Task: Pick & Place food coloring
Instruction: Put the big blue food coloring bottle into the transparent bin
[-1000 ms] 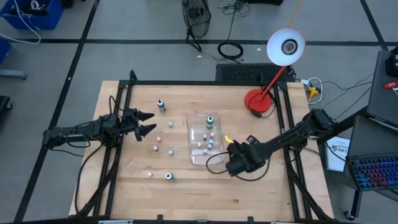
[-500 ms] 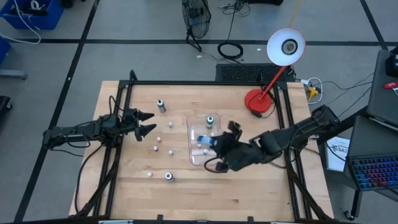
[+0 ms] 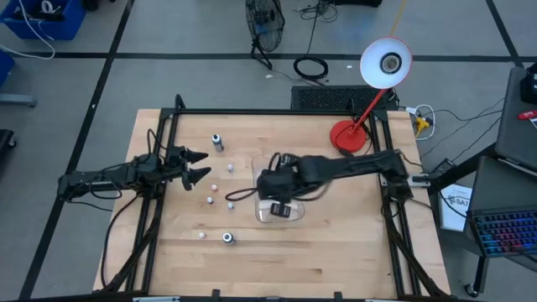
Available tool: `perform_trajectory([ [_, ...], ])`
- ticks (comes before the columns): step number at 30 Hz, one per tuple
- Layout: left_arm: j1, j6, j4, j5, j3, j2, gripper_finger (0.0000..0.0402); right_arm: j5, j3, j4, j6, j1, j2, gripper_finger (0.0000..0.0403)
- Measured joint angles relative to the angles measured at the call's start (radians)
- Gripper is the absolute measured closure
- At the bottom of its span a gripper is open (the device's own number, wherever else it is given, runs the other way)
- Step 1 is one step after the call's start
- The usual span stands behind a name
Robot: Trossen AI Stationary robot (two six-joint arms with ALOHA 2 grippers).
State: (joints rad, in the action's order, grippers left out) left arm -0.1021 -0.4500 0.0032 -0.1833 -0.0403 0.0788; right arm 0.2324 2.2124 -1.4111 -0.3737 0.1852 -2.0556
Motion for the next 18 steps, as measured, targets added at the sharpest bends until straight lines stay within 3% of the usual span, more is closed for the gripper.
perform_trajectory([
  [4,0.0,0.0,0.0,0.0,0.0,0.0,0.0023,-0.122,0.0,-0.152,-0.074,-0.008,-0.101,0.0277],
  [9,0.0,0.0,0.0,0.0,0.0,0.0,0.0023,-0.279,-0.001,-0.149,-0.096,0.003,-0.167,0.0277],
  [18,0.0,0.0,0.0,0.0,0.0,0.0,0.0023,-0.339,-0.058,-0.142,-0.116,-0.003,-0.187,0.0278],
])
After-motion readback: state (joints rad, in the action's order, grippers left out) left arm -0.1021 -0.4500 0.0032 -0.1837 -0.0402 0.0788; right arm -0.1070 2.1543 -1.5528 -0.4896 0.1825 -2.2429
